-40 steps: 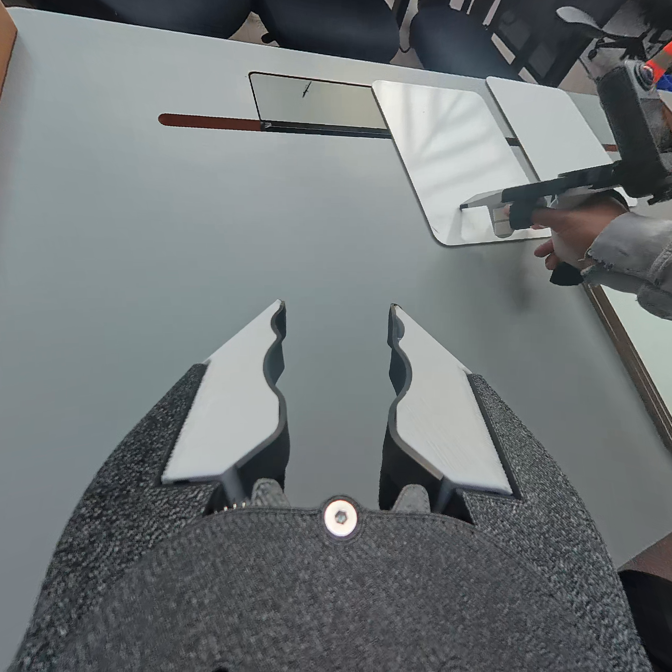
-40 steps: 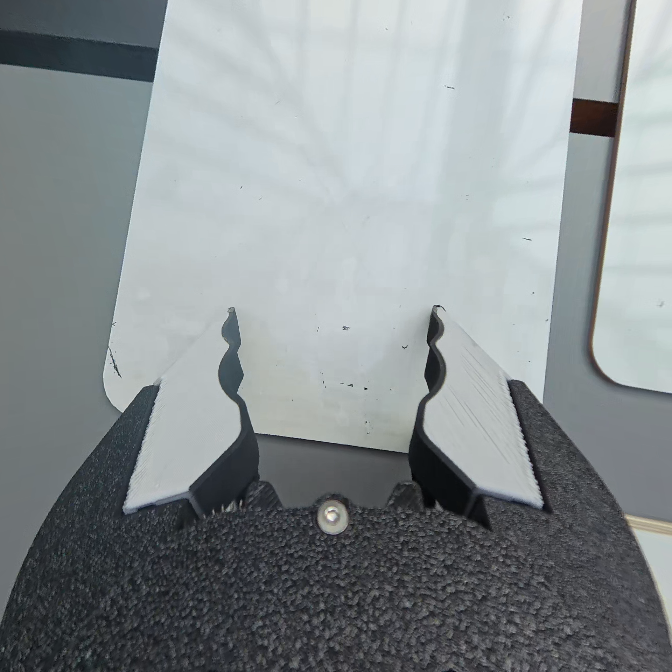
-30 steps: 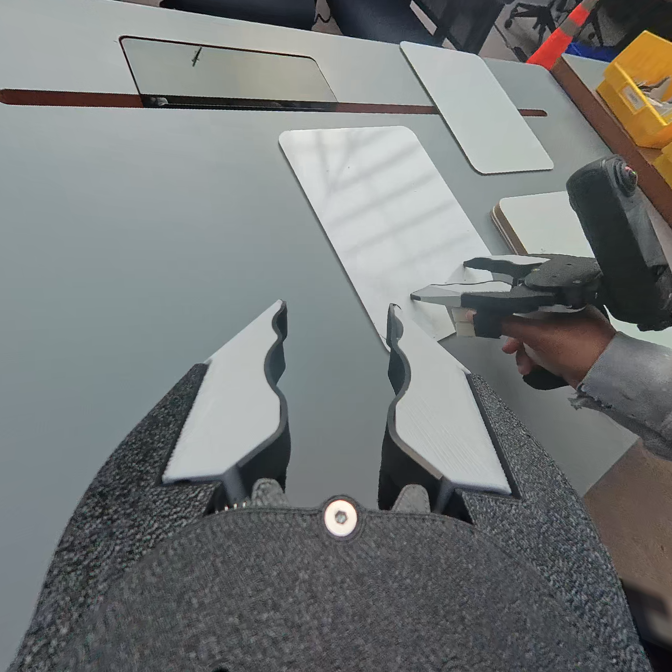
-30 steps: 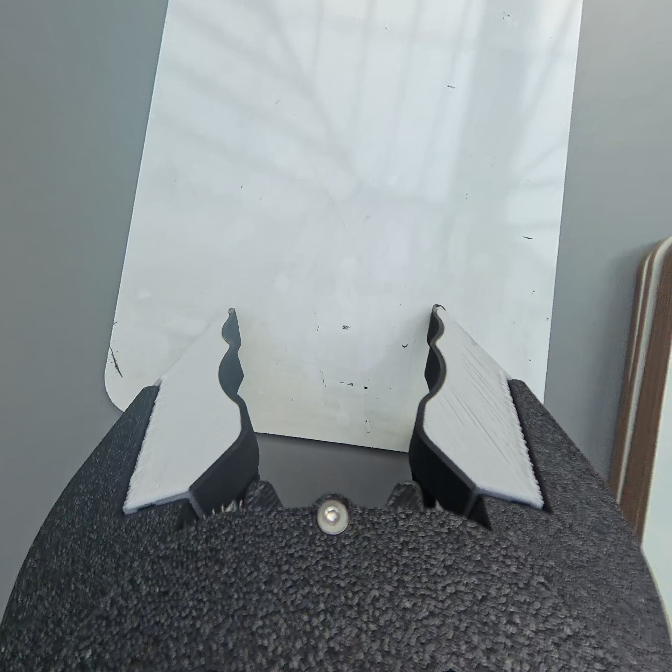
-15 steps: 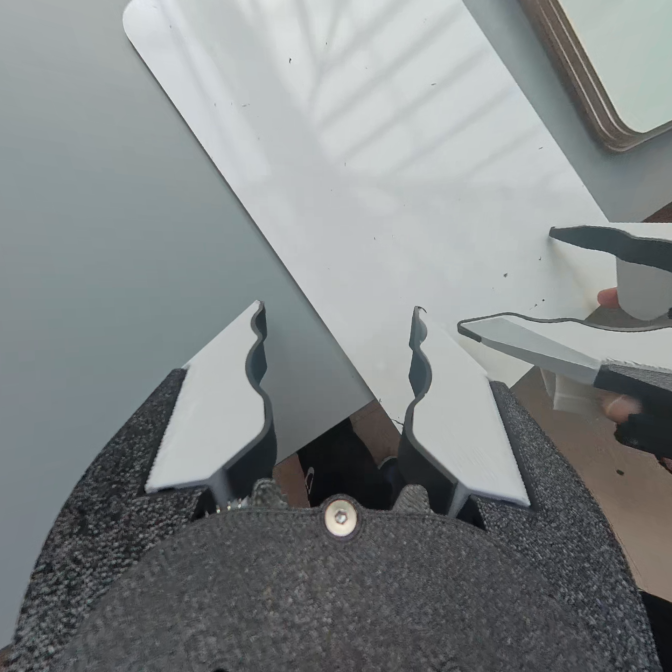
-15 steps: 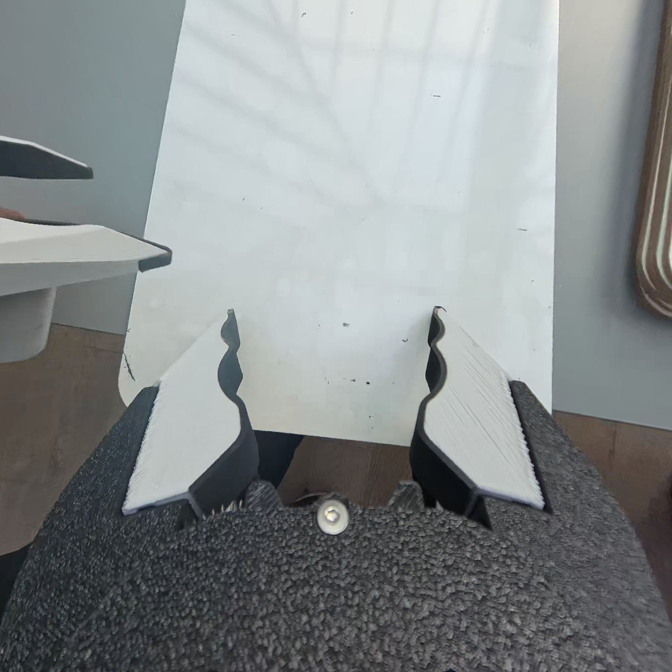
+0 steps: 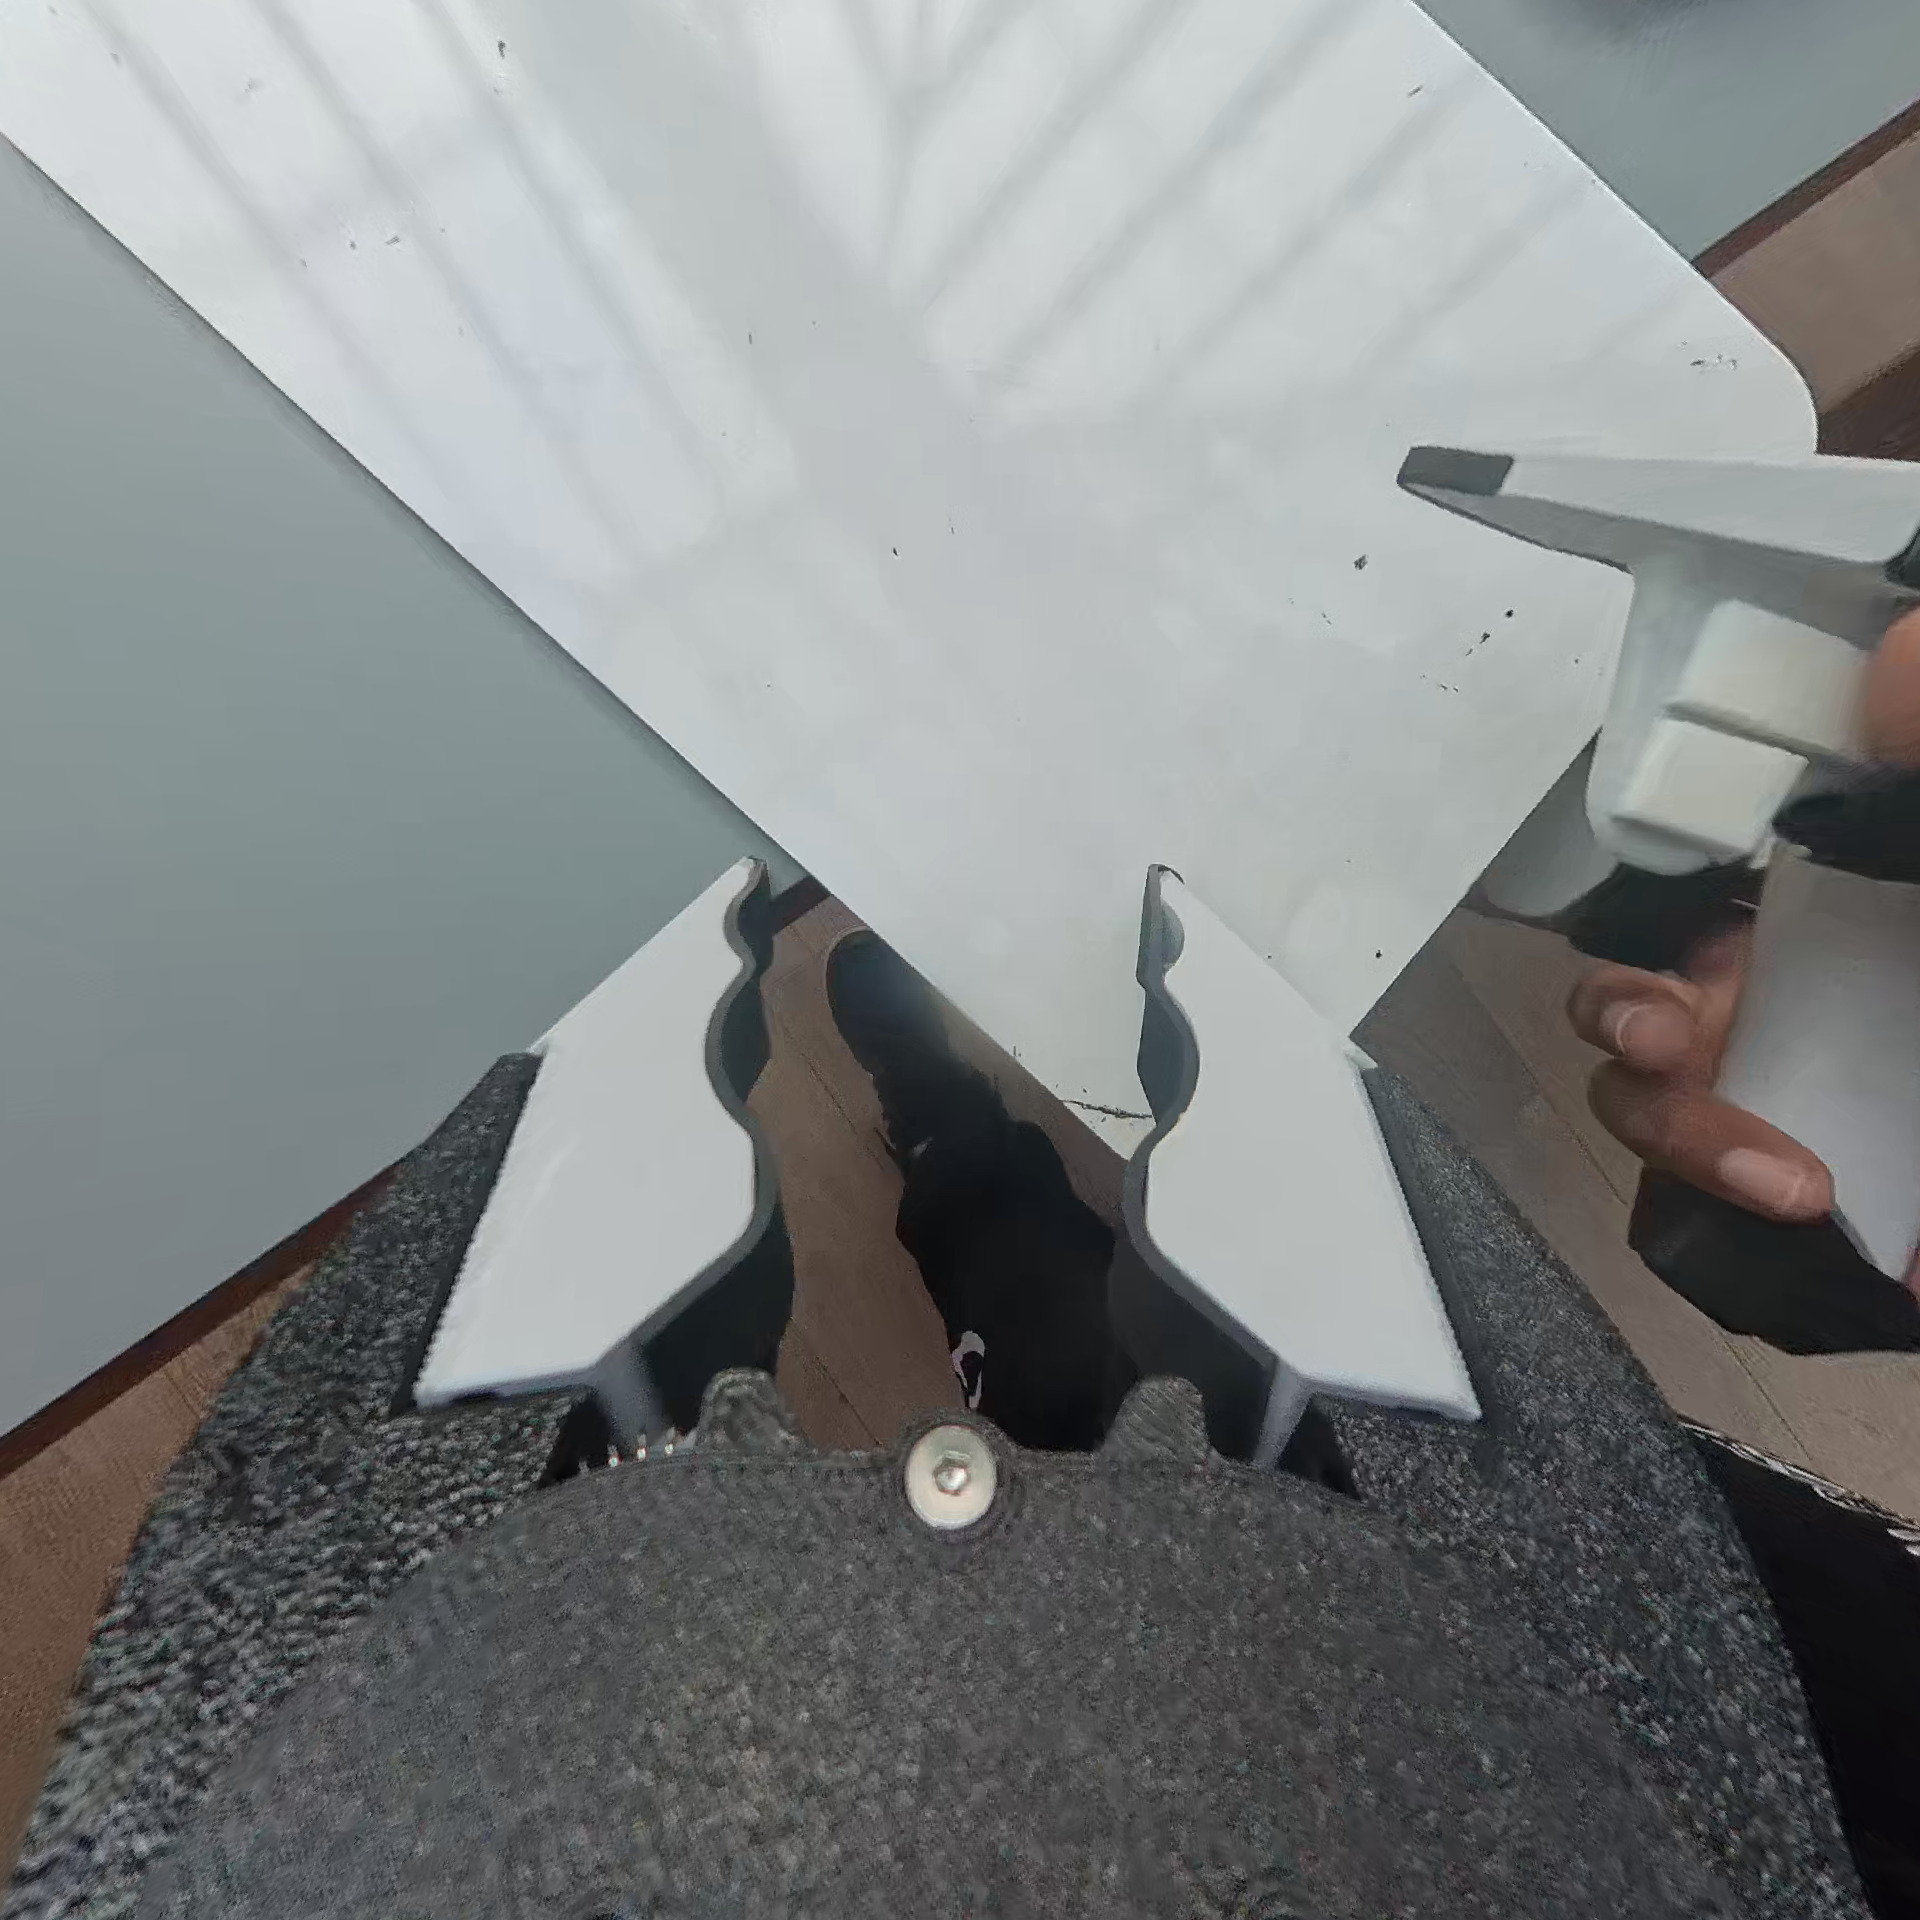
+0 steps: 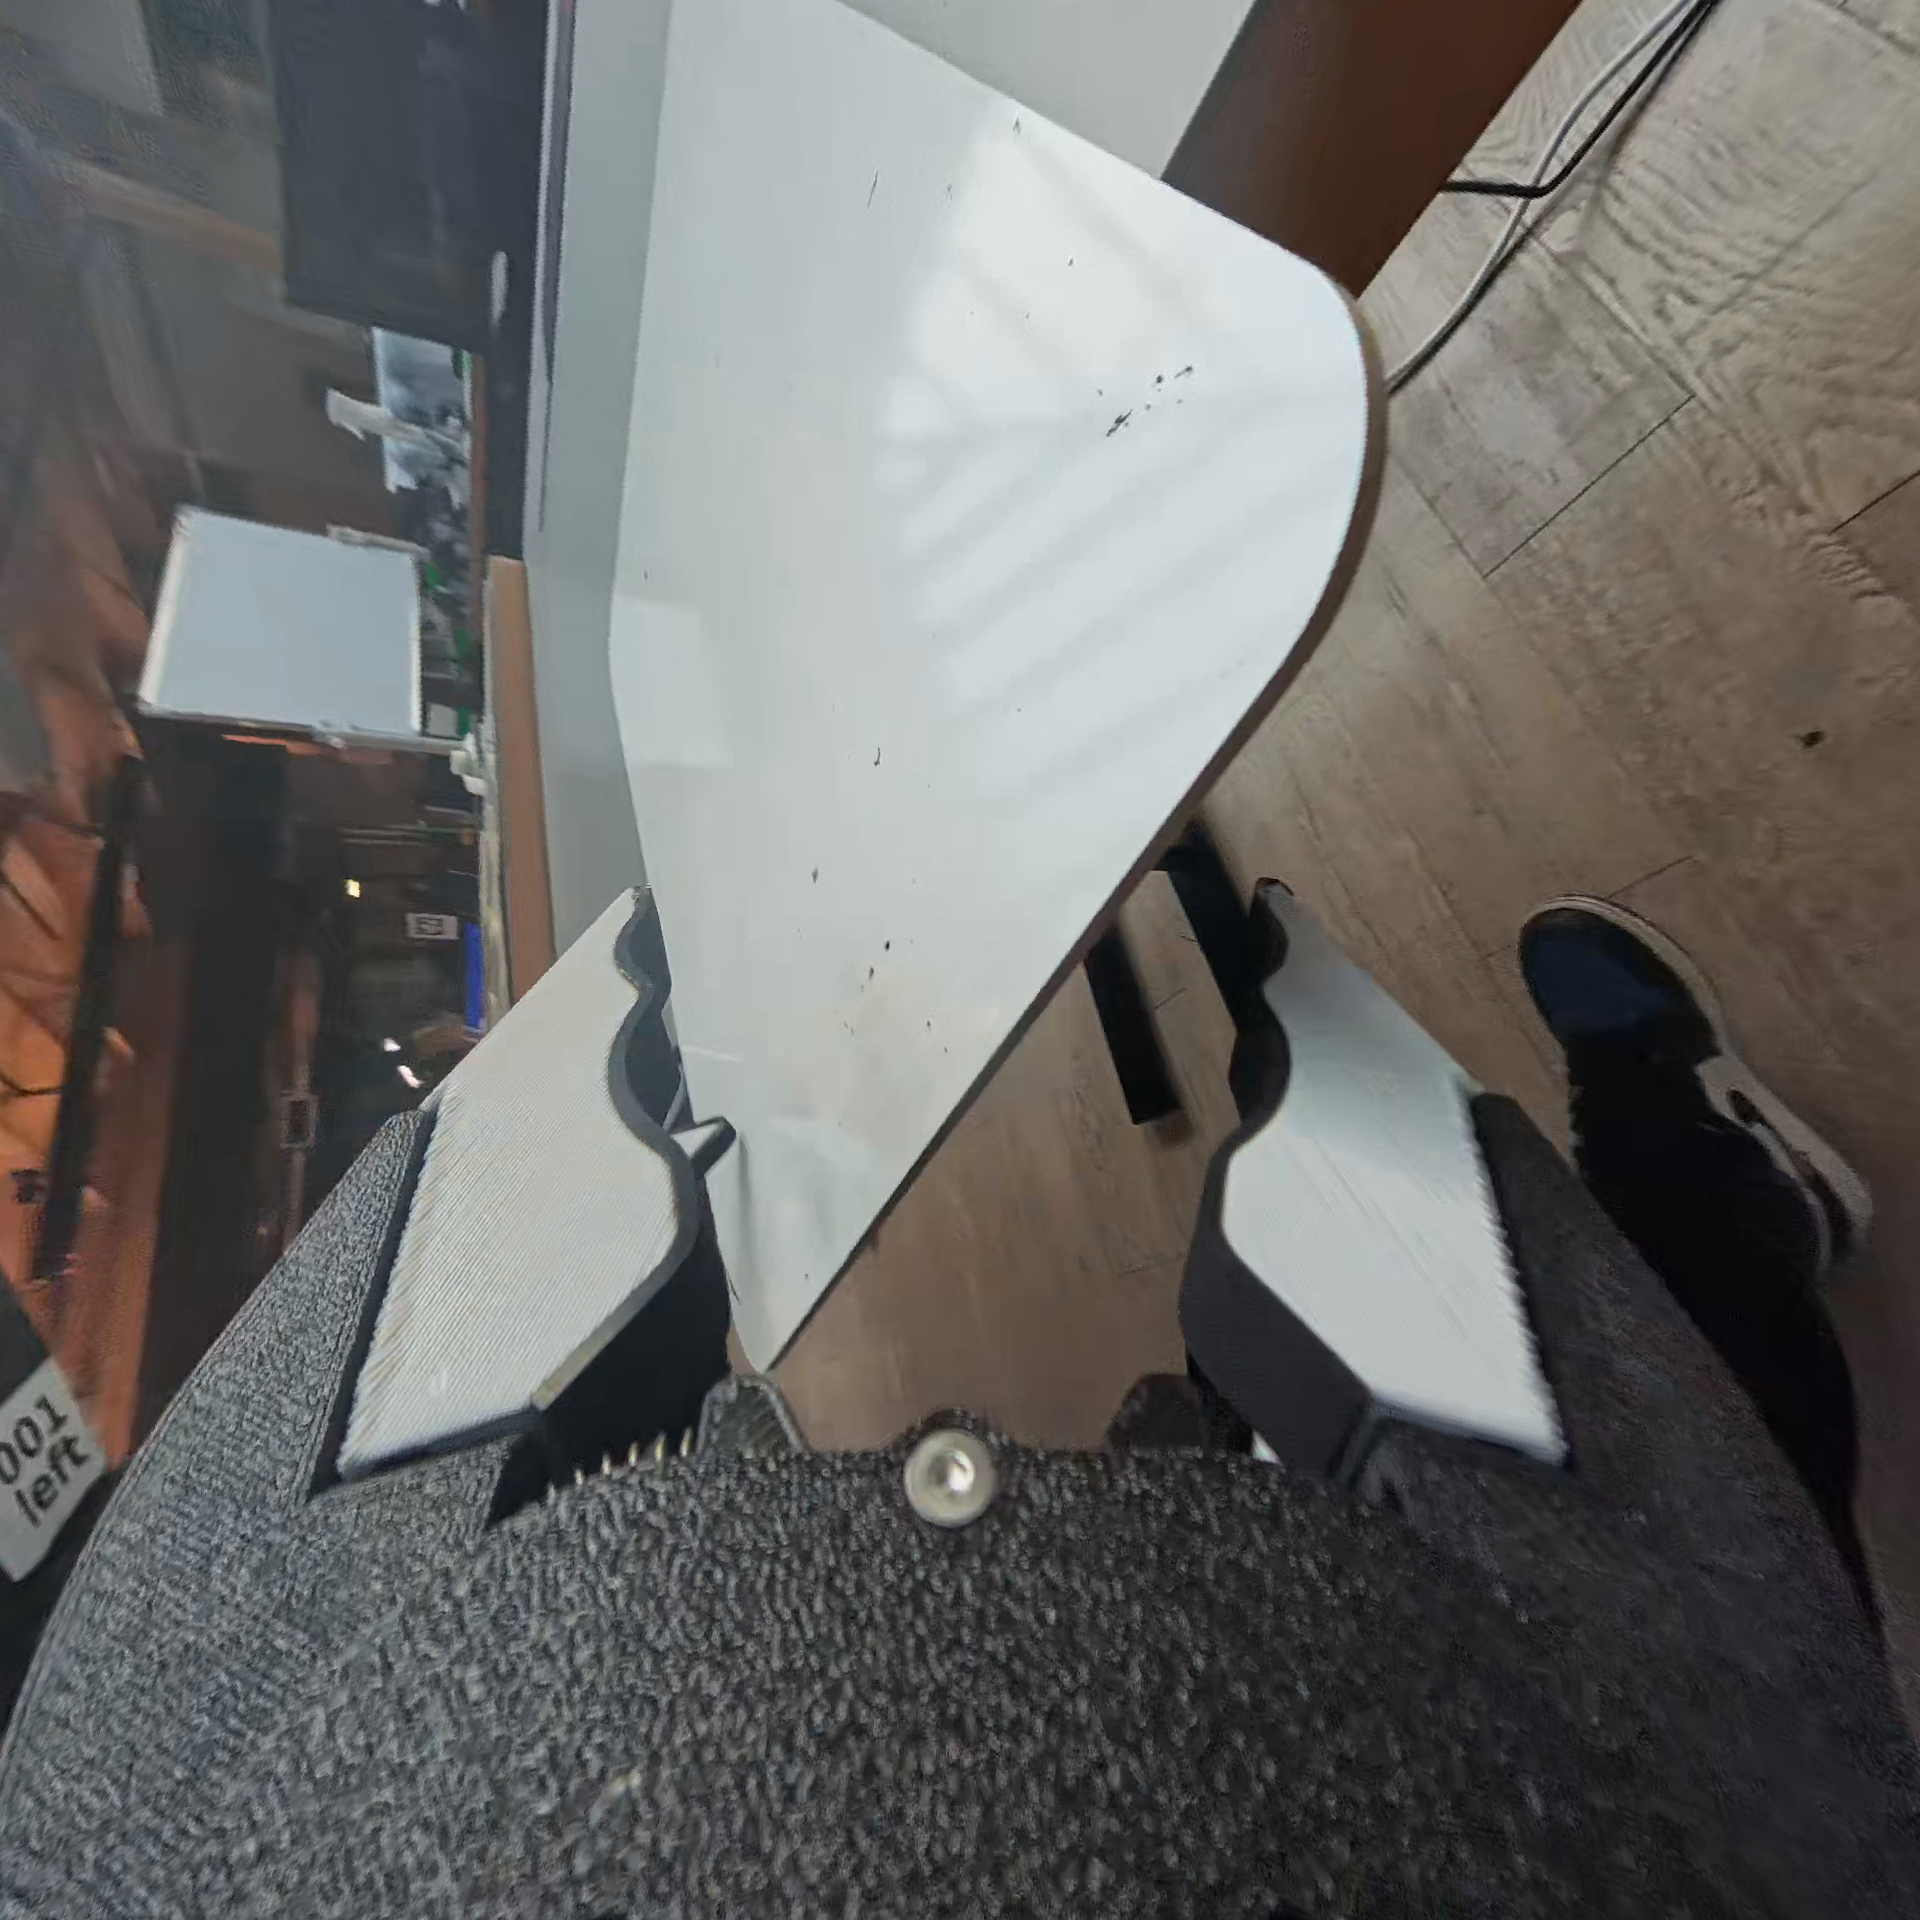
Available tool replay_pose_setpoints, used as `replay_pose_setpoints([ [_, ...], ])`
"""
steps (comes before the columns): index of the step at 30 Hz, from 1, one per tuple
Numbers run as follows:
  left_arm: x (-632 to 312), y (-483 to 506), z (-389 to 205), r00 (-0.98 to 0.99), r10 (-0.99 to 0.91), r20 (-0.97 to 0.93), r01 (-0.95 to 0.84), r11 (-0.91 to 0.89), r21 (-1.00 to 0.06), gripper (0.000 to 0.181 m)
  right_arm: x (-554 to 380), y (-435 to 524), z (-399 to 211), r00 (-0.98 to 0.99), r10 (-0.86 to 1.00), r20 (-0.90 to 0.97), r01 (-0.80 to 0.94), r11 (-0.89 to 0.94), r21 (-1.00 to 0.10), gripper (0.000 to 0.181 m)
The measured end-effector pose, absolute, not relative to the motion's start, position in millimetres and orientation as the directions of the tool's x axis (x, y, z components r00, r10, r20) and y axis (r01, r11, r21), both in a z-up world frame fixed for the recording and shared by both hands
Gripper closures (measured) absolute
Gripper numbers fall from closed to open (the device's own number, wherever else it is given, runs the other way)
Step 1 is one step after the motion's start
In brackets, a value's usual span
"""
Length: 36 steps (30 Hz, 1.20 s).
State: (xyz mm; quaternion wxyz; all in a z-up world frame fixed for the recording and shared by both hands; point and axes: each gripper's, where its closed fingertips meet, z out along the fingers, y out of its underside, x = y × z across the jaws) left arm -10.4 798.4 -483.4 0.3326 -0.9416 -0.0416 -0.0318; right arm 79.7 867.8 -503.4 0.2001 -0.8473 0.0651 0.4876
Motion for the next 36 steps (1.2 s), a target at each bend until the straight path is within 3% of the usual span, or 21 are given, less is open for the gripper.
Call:
replay_pose_setpoints([
  [1,-3.2,791.8,-482.0,0.992,0.041,0.12,0.106,-0.785,-0.611,0.111,77.4,870.0,-500.7,0.457,0.054,-0.888,-0.348,-0.908,-0.234,0.082],
  [4,6.2,775.7,-462.6,0.983,0.045,0.18,0.151,-0.756,-0.637,0.11,90.4,868.5,-483.6,0.272,0.016,-0.962,-0.435,-0.89,-0.138,0.158],
  [5,6.9,771.8,-453.0,0.98,0.054,0.193,0.169,-0.737,-0.654,0.11,101.7,865.7,-481.3,0.255,0.018,-0.967,-0.445,-0.886,-0.134,0.172],
  [13,29.1,760.9,-417.8,0.925,0.109,0.365,0.334,-0.692,-0.64,0.109,218.9,844.7,-419.0,0.112,0.039,-0.993,-0.506,-0.858,-0.091,0.177],
  [21,108.6,810.9,-376.1,0.877,-0.079,0.473,0.305,-0.67,-0.677,0.107,320.3,866.6,-348.4,0.082,0.051,-0.995,-0.657,-0.748,-0.093,0.179],
  [26,165.4,872.2,-333.3,0.67,-0.169,0.723,0.451,-0.681,-0.577,0.114,329.5,921.2,-308.1,-0.003,0.065,-0.998,-0.746,-0.665,-0.041,0.176],
  [31,182.9,950.3,-276.4,0.464,-0.252,0.849,0.58,-0.638,-0.506,0.131,300.6,985.1,-270.6,-0.088,0.135,-0.987,-0.744,-0.668,-0.025,0.175],
  [34,163.1,995.5,-256.8,0.365,-0.225,0.903,0.685,-0.593,-0.424,0.172,283.4,1019.9,-249.6,-0.114,0.197,-0.974,-0.715,-0.697,-0.057,0.175],
  [36,153.1,1017.0,-239.1,0.247,-0.248,0.937,0.721,-0.599,-0.349,0.176,273.0,1041.6,-240.0,-0.106,0.238,-0.966,-0.683,-0.723,-0.103,0.176],
])
